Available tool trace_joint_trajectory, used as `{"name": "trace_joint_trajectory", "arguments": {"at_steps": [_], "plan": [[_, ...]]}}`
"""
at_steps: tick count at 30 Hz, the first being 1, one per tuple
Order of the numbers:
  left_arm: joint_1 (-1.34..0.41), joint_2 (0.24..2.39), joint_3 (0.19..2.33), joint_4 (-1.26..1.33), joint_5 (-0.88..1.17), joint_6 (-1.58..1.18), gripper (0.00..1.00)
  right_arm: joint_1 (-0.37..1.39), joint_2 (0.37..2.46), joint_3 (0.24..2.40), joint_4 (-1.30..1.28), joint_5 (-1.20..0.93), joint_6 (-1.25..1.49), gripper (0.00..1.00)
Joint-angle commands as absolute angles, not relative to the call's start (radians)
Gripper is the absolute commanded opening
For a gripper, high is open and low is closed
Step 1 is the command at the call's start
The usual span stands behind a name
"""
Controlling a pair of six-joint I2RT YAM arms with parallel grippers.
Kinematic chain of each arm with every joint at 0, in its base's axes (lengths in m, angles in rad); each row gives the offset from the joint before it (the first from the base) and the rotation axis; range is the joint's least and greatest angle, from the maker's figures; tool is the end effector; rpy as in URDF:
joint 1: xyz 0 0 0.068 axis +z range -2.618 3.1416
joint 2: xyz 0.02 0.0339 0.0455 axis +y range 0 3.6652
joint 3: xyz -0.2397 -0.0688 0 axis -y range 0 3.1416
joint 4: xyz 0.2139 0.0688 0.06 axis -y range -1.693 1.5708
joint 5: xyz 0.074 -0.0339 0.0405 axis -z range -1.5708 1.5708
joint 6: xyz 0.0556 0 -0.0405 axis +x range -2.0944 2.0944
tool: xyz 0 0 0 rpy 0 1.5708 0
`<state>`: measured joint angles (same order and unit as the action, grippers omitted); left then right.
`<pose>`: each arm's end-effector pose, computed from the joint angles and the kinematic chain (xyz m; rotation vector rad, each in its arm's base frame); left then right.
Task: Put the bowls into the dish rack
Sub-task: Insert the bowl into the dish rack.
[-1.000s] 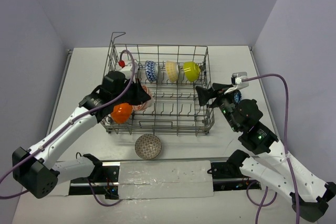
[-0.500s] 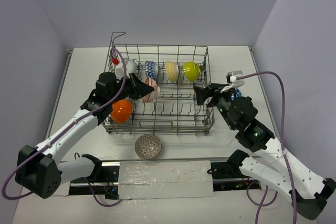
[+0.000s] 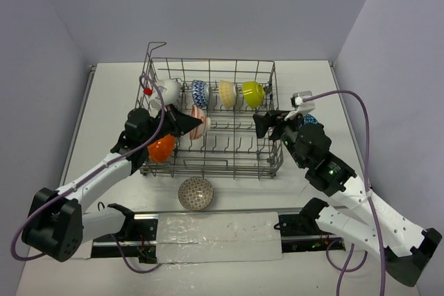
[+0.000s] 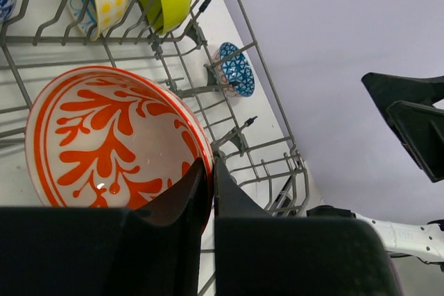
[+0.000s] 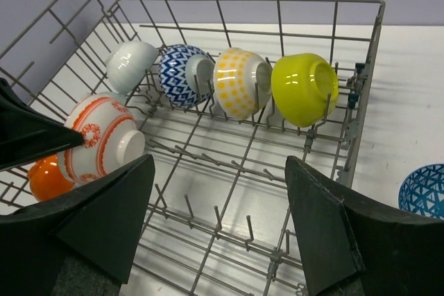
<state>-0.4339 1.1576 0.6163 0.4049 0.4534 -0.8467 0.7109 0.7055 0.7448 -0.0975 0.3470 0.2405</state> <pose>0.2264 -0.1317 0.2574 -0.0148 1.8841 -1.3041 0.1449 0.0998 0.3299 -0.1172 1.6401 0.4481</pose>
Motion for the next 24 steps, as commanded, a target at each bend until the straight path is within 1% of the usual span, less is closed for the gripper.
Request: {"name": "trace_joint_trajectory", "arguments": {"at_steps": [1, 7, 12, 19, 24], "plan": [[-0.417, 1.167, 0.609, 0.61, 0.506, -0.887, 0.0, 0.701, 0.713, 0.756, -0.055, 0.35, 0.226, 0.83], [-0.405, 1.209, 0.598, 0.699, 0.535, -0.925, 0.0, 0.693, 0.741, 0.759, -0.046, 0.344, 0.224, 0.83], [-0.403, 1.239, 0.612, 0.715, 0.558, -0.933, 0.0, 0.686, 0.759, 0.762, -0.043, 0.334, 0.221, 0.83], [-0.403, 1.241, 0.629, 0.621, 0.554, -0.91, 0.0, 0.68, 0.785, 0.772, -0.035, 0.302, 0.213, 0.83], [-0.403, 1.2, 0.673, 0.487, 0.552, -0.844, 0.0, 0.677, 0.831, 0.816, -0.044, 0.191, 0.206, 0.81]]}}
